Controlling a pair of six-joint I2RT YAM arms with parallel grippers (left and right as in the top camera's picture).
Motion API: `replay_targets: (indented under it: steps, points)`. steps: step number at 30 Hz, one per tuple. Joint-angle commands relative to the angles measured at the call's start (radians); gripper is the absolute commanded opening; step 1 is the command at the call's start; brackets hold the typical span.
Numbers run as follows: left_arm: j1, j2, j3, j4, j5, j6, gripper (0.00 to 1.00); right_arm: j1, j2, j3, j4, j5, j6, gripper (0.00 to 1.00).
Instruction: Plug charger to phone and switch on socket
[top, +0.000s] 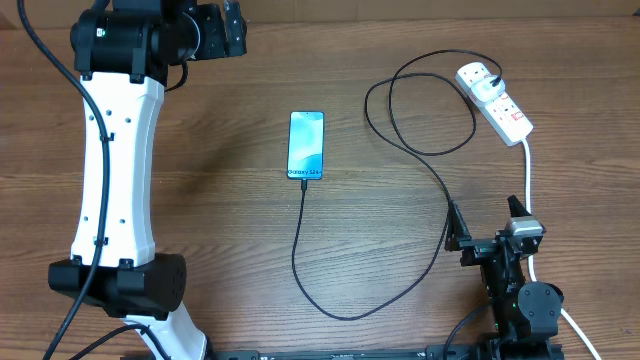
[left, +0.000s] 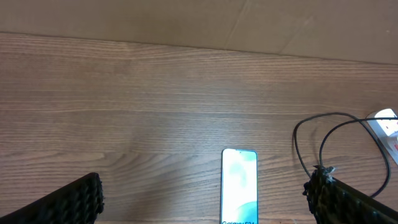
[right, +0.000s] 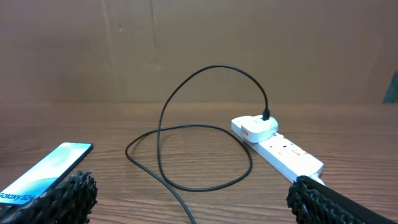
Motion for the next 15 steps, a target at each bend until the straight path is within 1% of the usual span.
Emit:
replay_targets:
  steps: [1,15]
  points:
    - [-0.002,-0.002,-0.006,0.001,-0.006,-0.014,1.00,0.006,-0.012,-0.010,0.003,0.022,-0.014,1.00]
    - [-0.002,-0.002,-0.006,0.001,-0.006,-0.014,1.00,0.006,-0.012,-0.010,0.003,0.014,-0.013,1.00]
